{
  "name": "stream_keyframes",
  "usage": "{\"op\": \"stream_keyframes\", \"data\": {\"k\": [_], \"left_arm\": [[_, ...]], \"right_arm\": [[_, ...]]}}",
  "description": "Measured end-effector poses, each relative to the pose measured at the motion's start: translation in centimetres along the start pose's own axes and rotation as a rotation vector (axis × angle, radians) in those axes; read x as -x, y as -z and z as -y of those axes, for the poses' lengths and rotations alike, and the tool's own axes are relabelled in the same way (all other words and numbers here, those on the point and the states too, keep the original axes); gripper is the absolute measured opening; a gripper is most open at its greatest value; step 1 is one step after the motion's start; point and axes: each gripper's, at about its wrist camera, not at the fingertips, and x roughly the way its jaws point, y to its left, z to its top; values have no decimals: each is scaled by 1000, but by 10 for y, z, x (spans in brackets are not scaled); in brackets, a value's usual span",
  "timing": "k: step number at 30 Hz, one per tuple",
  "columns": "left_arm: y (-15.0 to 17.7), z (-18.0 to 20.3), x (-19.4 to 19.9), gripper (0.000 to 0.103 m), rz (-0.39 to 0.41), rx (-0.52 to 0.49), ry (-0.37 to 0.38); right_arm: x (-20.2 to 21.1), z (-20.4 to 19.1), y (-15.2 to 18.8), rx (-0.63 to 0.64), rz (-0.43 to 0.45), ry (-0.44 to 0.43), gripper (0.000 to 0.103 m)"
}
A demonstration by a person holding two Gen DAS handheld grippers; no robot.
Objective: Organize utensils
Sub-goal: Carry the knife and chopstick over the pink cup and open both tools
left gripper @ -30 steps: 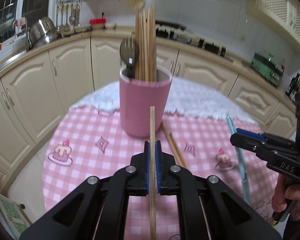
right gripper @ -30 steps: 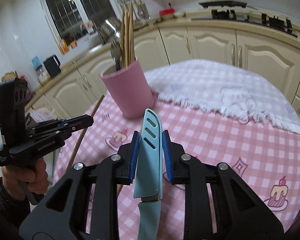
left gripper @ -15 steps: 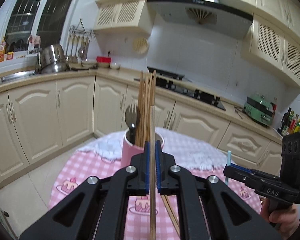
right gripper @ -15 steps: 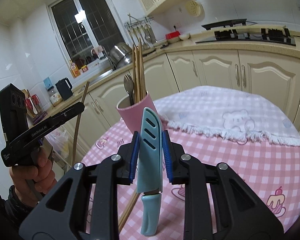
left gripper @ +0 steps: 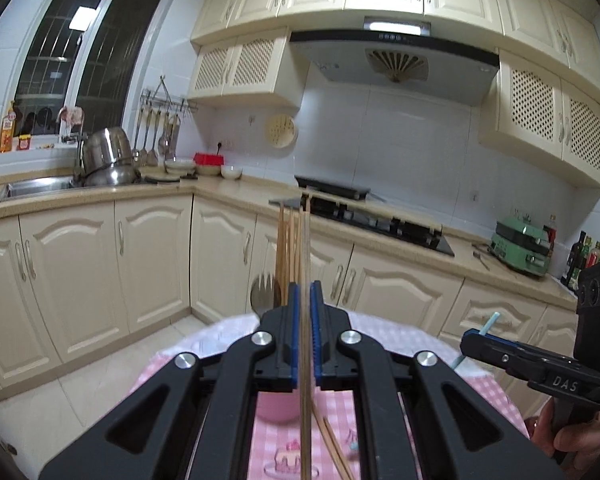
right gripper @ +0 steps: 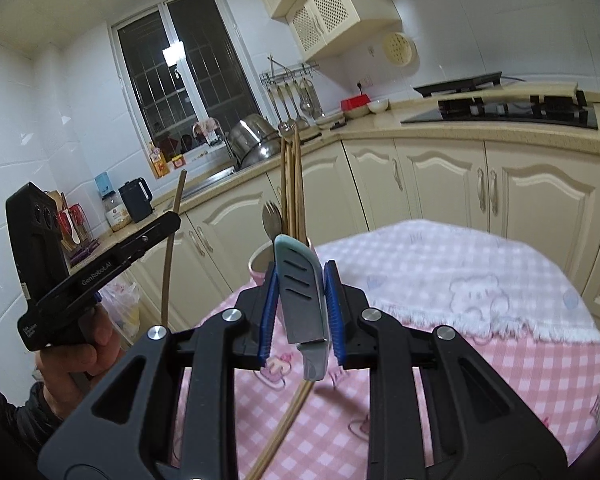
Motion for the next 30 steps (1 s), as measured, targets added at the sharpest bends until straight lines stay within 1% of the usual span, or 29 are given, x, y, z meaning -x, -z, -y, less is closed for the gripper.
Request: {"op": "stream_keyframes", "data": {"k": [2,9,14,18,23,26,30], "left_arm": [[-10,-2,-3,5,33,2,0],[-60,-2,-16,5,211,9,1],[-88,-1,-40,5,287,4,-5],[-96,-7,-60,5,312,19,-19],[-95,-19,-90,5,319,58,-51],[-88,-22,-101,5,312,63,-68],[-71,-24,-118,5,287,58,-91]], "right_arm": [[-2,-5,-13,21,19,-5,23],[-10,-24,-65,74,101,-46,23],[-26,-34,-96,96,139,-73,23],[-50,-36,-113,94,137,-92,23],[-76,-35,-120,92,118,-103,23],[-93,-28,-117,77,90,-97,23],[-112,-17,-106,44,45,-83,23]]}}
